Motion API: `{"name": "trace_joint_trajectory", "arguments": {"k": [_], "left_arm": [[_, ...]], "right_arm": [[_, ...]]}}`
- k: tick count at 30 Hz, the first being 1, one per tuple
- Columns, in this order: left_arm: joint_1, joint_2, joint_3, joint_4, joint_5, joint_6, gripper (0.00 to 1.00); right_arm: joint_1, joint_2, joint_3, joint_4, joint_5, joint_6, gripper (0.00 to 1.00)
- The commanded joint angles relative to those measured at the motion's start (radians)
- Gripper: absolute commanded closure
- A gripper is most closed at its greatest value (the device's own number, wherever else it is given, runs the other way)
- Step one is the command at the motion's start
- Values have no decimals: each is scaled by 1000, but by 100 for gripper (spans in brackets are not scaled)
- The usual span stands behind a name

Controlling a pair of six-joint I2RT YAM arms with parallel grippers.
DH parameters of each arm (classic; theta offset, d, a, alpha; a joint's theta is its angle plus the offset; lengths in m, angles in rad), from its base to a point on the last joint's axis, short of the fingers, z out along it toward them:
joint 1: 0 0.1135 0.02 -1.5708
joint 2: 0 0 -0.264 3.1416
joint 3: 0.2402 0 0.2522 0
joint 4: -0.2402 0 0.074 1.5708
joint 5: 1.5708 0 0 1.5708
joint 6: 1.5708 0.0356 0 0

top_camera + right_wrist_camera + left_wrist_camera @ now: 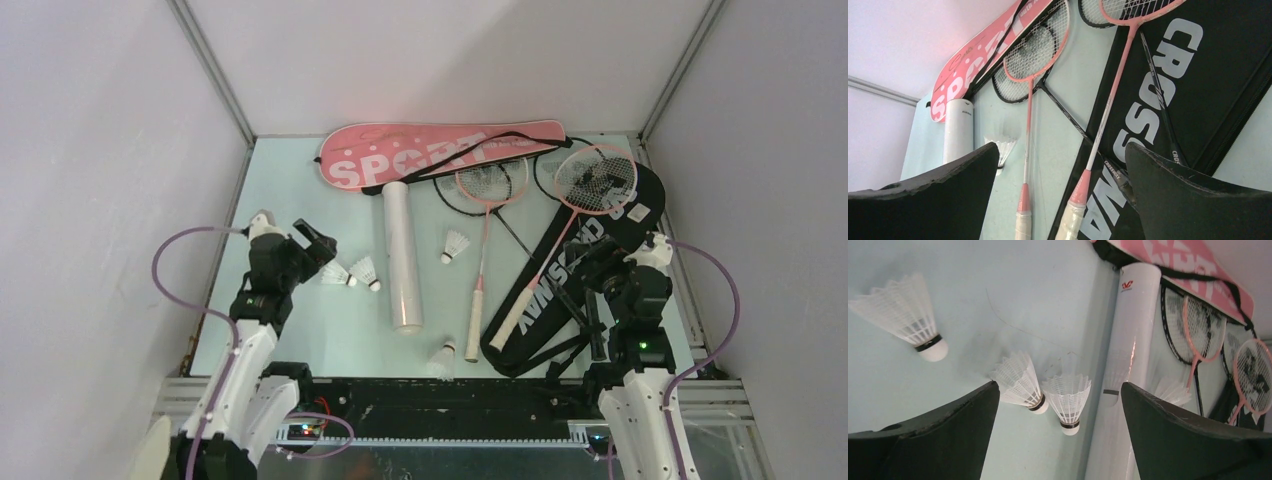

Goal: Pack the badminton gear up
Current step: Open the lid of the shuttle tube.

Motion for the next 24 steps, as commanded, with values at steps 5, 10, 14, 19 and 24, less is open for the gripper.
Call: {"name": "trace_joint_trajectory", "arguments": {"k": [5, 10, 14, 19, 24], "left_arm": [[-141, 310, 199, 139, 87, 76, 2], [-246, 597, 392, 84, 59, 116, 2], [-306, 785, 535, 32, 0, 157, 2], [-354, 963, 668, -46, -31, 169, 2], [-368, 1077, 742, -43, 3, 168, 2]], "right_arm": [[-3, -22, 21, 68, -114, -81, 0], [-4, -18, -7, 61, -106, 6, 0], [-5, 1, -6, 68, -119, -9, 0], [-6, -4, -5, 65, -123, -7, 0], [-6, -30, -5, 48, -107, -5, 0]]}}
